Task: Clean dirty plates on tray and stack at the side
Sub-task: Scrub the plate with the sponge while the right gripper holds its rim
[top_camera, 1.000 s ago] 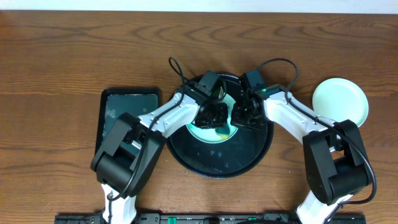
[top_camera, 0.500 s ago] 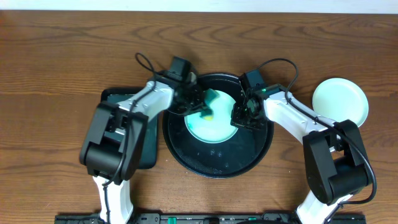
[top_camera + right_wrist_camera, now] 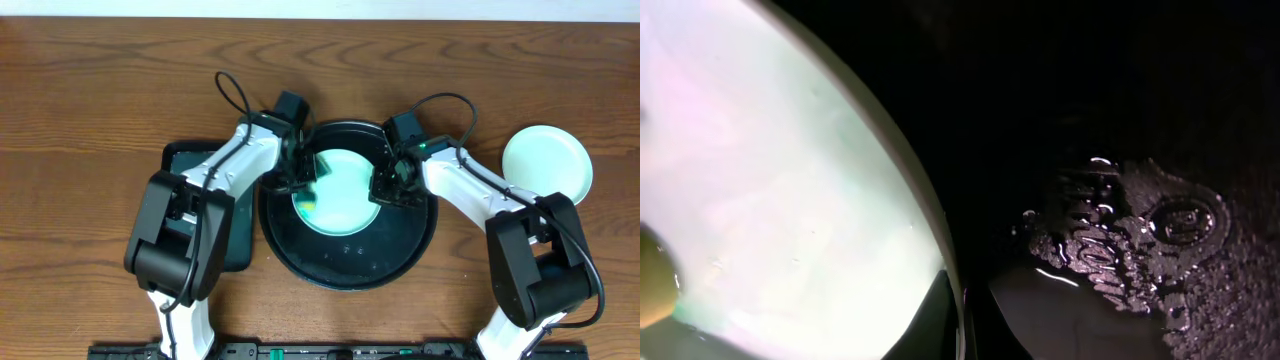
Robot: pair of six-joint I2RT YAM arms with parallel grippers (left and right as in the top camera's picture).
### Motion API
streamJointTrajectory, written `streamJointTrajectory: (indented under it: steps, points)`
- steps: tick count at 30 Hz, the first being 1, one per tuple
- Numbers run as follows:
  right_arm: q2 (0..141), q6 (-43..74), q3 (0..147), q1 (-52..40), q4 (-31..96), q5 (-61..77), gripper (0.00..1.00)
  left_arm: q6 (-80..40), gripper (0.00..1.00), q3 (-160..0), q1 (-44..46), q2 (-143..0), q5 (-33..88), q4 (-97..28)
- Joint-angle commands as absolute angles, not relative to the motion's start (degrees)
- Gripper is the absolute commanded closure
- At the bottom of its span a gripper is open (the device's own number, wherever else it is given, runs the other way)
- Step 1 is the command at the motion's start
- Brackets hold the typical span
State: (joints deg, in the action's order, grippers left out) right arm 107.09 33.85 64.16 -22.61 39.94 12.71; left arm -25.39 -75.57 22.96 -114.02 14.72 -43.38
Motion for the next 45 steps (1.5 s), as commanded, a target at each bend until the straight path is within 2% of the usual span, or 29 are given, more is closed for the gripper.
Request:
streamJointTrajectory:
  steps: [1,5,16,28,38,45]
  points:
    - [109.08,32.93,61.80,-22.44,42.17,7.57,0.99,-20.95,0.93,-72.25,24.56,-116.95,-2.24,-49.30]
    - [109.08,32.88,61.80,-22.44,42.22,7.55,0.99,-18.74,0.93,-72.25,28.49,-116.95,0.99,-50.52]
    - [109.08,32.91,61.80,-22.44,42.41,7.55,0.99,-15.22,0.93,-72.25,39.05,-116.95,20.47,-50.19]
    - [109.08,32.67,61.80,-22.44,42.44,7.55,0.99,-14.61,0.93,-72.25,39.62,-116.95,37.78,-41.95]
    - [109.08,32.47,61.80,-22.44,42.54,7.57,0.99,-19.51,0.93,-72.25,39.62,-116.95,37.36,-31.99]
    - [109.08,32.49,61.80,-22.44,43.68,7.57,0.99,-27.22,0.93,-72.25,37.32,-116.68,19.31,-30.44]
